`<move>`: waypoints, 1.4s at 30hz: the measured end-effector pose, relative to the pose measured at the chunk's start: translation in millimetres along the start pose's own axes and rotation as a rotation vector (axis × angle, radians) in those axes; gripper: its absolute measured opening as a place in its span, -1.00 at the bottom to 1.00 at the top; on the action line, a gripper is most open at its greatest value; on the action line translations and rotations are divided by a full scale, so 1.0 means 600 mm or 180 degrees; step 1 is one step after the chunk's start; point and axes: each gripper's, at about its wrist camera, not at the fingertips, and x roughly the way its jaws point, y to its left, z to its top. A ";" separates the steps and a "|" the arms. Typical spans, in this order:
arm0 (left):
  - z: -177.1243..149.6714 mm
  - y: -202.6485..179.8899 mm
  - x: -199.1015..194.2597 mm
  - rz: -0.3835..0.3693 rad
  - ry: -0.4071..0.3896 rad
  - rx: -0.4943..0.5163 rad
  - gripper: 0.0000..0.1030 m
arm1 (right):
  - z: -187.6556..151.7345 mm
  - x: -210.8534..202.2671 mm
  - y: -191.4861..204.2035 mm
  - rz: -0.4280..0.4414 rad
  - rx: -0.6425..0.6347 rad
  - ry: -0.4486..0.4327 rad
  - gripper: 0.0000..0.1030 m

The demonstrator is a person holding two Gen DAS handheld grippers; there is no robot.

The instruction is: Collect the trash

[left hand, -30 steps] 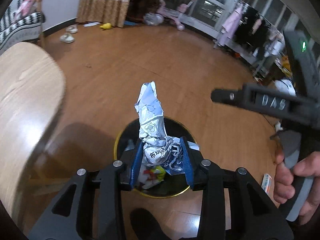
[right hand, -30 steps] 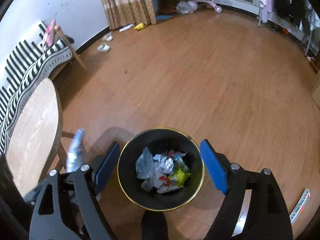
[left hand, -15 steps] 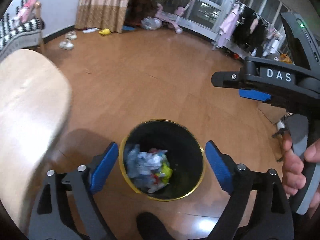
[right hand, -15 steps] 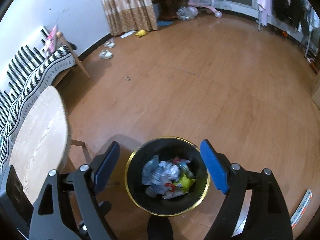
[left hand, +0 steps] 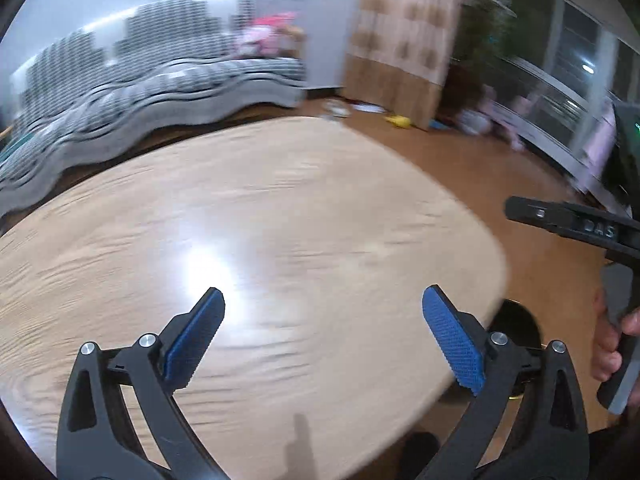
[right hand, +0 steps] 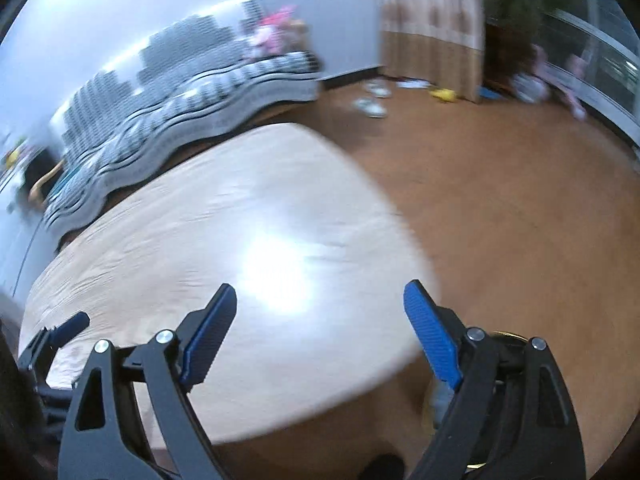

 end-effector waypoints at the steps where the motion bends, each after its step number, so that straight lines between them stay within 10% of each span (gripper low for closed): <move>1: -0.003 0.044 -0.013 0.0097 -0.0017 -0.0075 0.87 | 0.005 0.009 0.036 0.0081 -0.0073 0.0008 0.61; 7: -0.018 0.238 -0.086 0.0899 -0.0079 -0.0549 0.87 | 0.014 0.062 0.249 0.0498 -0.0549 0.0063 0.66; 16: -0.059 0.384 -0.157 0.1186 -0.0224 -0.1027 0.87 | -0.021 0.119 0.440 0.0726 -0.1094 0.0179 0.67; 42: -0.071 0.444 -0.163 0.1311 -0.0206 -0.1170 0.87 | -0.027 0.152 0.451 0.0715 -0.1122 0.0285 0.67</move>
